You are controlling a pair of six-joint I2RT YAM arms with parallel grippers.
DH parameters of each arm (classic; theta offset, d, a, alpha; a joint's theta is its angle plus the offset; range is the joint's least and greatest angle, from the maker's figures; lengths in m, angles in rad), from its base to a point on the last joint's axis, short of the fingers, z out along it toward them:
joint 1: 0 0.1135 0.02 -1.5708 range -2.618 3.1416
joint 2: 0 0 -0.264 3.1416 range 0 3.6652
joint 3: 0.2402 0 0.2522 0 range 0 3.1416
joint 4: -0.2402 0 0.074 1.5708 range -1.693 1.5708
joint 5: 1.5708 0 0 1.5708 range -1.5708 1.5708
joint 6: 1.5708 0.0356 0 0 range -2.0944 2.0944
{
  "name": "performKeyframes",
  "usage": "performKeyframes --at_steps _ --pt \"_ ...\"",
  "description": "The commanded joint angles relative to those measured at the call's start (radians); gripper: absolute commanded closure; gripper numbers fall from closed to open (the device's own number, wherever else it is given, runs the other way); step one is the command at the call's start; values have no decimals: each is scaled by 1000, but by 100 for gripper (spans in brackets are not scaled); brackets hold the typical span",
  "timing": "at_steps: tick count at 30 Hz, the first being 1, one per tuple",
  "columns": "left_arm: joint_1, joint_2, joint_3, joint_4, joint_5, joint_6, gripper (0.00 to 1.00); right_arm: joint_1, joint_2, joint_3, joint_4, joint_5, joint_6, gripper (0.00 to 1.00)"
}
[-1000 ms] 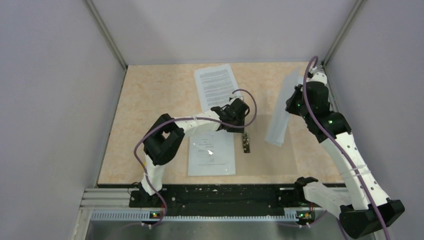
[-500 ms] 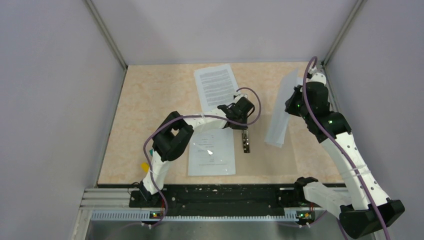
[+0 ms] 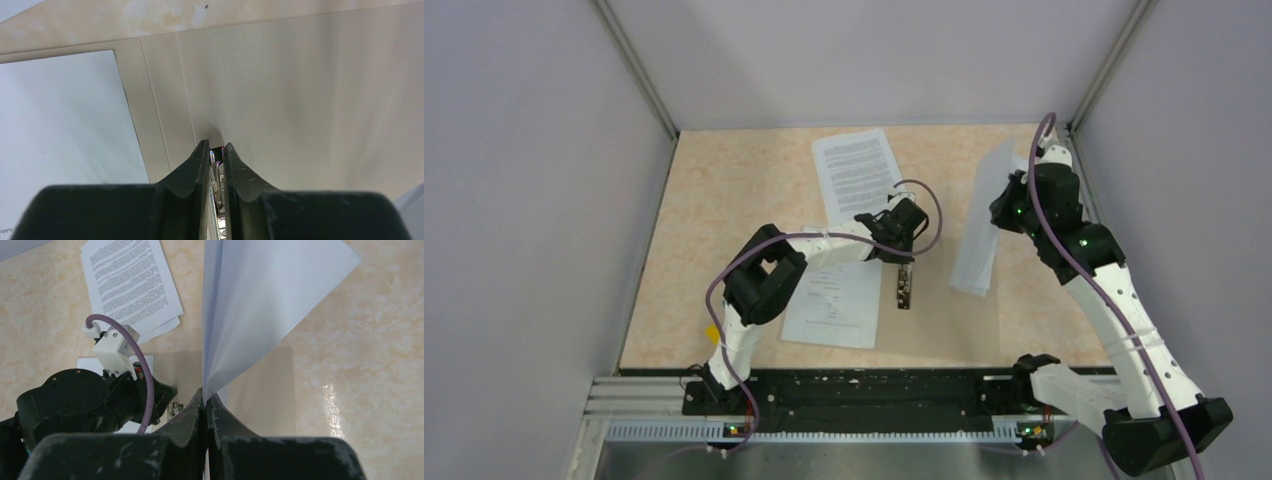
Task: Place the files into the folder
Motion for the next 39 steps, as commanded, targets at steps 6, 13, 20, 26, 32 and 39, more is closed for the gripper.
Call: performKeyframes --at_steps 6,13,20,26,32,39 --pt "50 -128 -152 -75 -24 -25 100 5 30 -20 88 -100 19 100" --pt "86 -146 -196 -74 -6 -87 100 5 74 -23 121 -243 35 100" --pt "102 -151 -205 -61 31 -102 90 4 80 44 190 -482 127 100" --pt "103 -179 -189 -67 45 -76 61 -41 77 -26 174 -525 183 100" --pt "110 -233 -163 -106 52 -51 47 -194 158 -327 228 -477 96 100" --pt "124 -295 -168 -171 77 -33 46 -128 290 -452 326 -338 -1 100"
